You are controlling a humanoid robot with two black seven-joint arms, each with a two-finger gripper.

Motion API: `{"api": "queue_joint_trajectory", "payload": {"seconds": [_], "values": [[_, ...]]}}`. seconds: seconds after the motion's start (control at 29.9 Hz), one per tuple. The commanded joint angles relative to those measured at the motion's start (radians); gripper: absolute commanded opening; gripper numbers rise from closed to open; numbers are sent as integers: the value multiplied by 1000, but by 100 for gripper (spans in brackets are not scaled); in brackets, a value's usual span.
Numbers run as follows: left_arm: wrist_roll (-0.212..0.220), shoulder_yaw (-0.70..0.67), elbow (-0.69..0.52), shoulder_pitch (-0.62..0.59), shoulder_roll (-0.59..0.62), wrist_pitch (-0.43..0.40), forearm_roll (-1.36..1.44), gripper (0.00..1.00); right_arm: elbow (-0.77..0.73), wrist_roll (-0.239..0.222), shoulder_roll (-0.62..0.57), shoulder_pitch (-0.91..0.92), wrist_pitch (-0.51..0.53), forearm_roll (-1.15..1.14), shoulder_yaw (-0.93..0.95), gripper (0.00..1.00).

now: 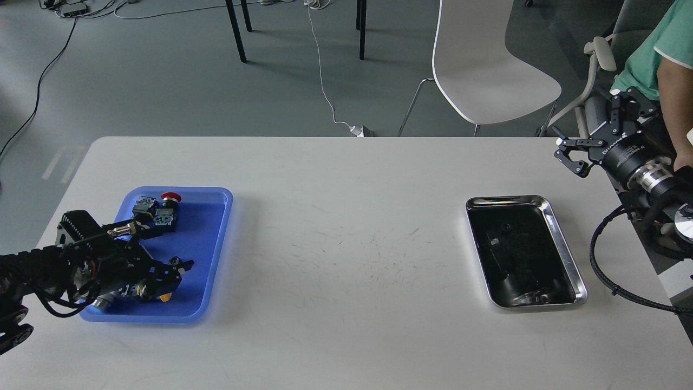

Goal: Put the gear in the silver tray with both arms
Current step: 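Lower the left gripper into the blue tray again, then grasp another small black gear with the left gripper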

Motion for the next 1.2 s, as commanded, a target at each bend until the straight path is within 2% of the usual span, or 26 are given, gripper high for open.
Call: {"api": "queue_joint_trajectory", "payload": {"seconds": [0.0, 0.13, 0.5, 0.74, 0.97, 1.17], "values": [[-2, -1, 37, 18, -16, 11, 0, 90, -6, 0, -3, 0, 0, -2, 0, 96], [-5, 1, 69, 20, -28, 11, 0, 84, -4, 0, -3, 2, 0, -2, 0, 96], [-29, 24, 82, 20, -30, 11, 0, 50, -6, 0, 2, 3, 0, -4, 0, 96], [-34, 24, 94, 17, -28, 11, 0, 34, -6, 0, 0, 5, 0, -4, 0, 96], [-45, 25, 95, 11, -28, 7, 0, 26, -6, 0, 4, 5, 0, -4, 0, 96], [-45, 24, 97, 6, -22, 5, 0, 11, -6, 0, 4, 6, 0, -4, 0, 96]]}}
